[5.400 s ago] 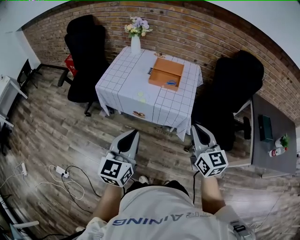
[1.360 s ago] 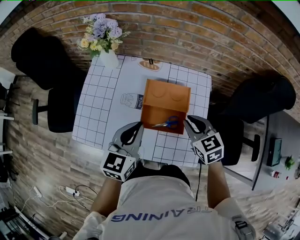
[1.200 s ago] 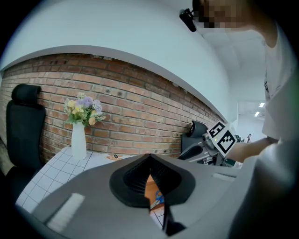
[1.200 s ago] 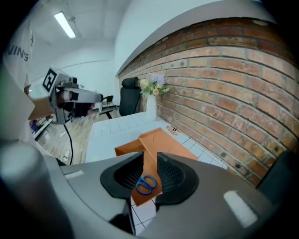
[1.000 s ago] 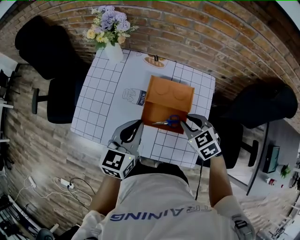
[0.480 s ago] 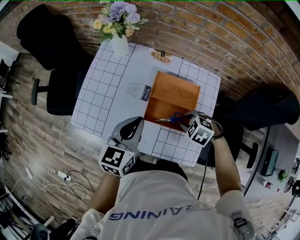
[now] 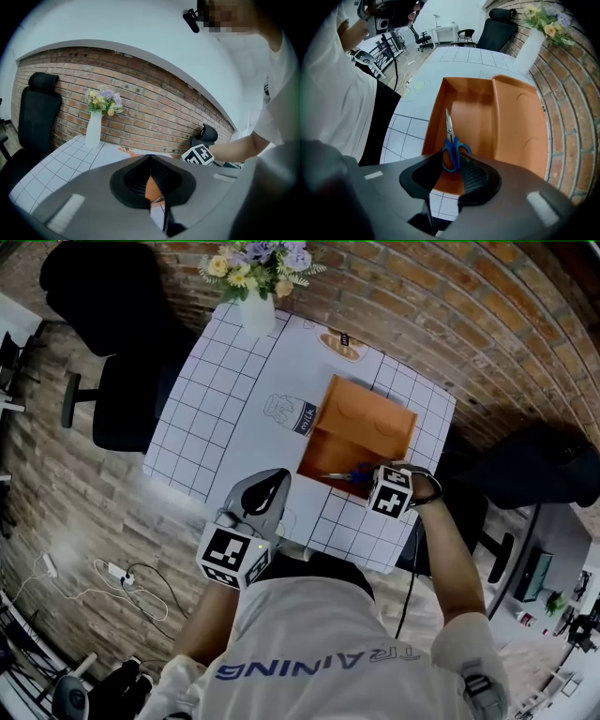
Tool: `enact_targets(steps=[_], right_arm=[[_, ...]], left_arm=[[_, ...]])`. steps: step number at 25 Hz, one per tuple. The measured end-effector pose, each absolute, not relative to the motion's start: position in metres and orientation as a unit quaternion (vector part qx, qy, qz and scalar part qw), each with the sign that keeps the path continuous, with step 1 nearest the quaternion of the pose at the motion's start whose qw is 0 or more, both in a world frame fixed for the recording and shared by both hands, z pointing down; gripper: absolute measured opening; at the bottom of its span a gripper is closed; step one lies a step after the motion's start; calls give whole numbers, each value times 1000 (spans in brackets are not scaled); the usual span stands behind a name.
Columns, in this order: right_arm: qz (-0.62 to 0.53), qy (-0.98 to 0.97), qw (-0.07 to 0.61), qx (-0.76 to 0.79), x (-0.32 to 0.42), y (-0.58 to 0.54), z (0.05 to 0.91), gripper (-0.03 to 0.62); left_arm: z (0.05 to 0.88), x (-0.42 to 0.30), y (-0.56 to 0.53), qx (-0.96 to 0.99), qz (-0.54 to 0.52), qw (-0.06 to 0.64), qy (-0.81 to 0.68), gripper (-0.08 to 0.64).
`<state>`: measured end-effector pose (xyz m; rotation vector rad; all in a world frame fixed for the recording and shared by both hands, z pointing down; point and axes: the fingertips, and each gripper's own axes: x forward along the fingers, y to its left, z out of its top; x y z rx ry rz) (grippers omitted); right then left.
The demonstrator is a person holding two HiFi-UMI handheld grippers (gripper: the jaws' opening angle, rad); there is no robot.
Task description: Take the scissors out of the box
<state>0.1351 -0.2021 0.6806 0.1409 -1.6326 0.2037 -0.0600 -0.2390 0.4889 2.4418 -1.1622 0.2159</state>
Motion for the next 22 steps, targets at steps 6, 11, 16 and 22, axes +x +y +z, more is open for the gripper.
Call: enact_targets(steps=[6, 11, 16, 22], right_arm=[[89, -707, 700, 39, 133, -202, 701, 147], [85, -690, 718, 32, 136, -203, 714, 147], [78, -681, 728, 25, 136, -202, 724, 147], [69, -668, 740, 24, 137, -203, 732, 129]], left_arm=[[494, -68, -242, 875, 80, 217, -425, 0], [495, -77, -244, 870, 80, 219, -434, 0], [498, -82, -245, 868, 82, 222, -437, 0], [502, -82, -242, 867, 84, 229, -434, 0]])
